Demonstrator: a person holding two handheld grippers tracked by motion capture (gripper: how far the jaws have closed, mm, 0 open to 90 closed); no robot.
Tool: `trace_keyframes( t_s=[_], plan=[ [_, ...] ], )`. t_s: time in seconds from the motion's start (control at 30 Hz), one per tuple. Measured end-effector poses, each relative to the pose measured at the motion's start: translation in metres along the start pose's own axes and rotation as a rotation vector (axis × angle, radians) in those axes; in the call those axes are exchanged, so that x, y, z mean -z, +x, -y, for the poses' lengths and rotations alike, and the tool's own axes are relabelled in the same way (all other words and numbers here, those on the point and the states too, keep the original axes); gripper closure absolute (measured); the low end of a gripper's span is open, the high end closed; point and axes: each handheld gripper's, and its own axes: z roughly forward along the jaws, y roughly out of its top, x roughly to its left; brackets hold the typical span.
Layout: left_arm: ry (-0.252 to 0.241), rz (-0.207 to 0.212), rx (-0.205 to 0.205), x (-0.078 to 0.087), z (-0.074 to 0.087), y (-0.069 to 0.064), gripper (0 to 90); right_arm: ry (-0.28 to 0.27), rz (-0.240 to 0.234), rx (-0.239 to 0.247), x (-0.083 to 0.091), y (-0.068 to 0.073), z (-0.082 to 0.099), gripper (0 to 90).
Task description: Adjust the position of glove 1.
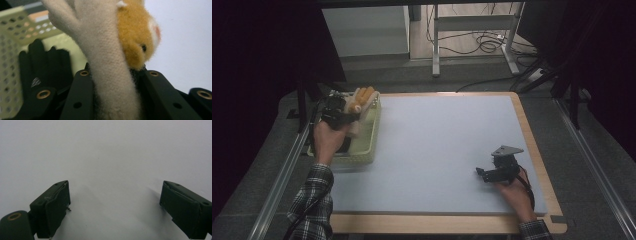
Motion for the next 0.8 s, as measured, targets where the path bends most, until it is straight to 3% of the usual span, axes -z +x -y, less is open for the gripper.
trace_keyframes(
  t_s=[0.2,0.37,0.63,0.8],
  plan=[
    [0.017,-0.017,0.053,-0.003,0.016,0.022,71.4,0.0,0.0,0.0,0.0,0.0,0.0,9.4],
    [0.039,-0.025,0.084,-0.014,0.026,0.033,71.4,-0.001,0.001,0.001,0.0,0.0,0.0,9.4],
    [0.1,-0.052,0.083,-0.039,0.027,0.038,71.1,-0.002,0.001,0.001,0.0,0.0,0.0,9.4],
    [0.138,-0.056,0.065,-0.056,0.022,0.031,70.7,-0.002,0.0,0.001,0.0,0.0,0.0,9.4]
  ],
)
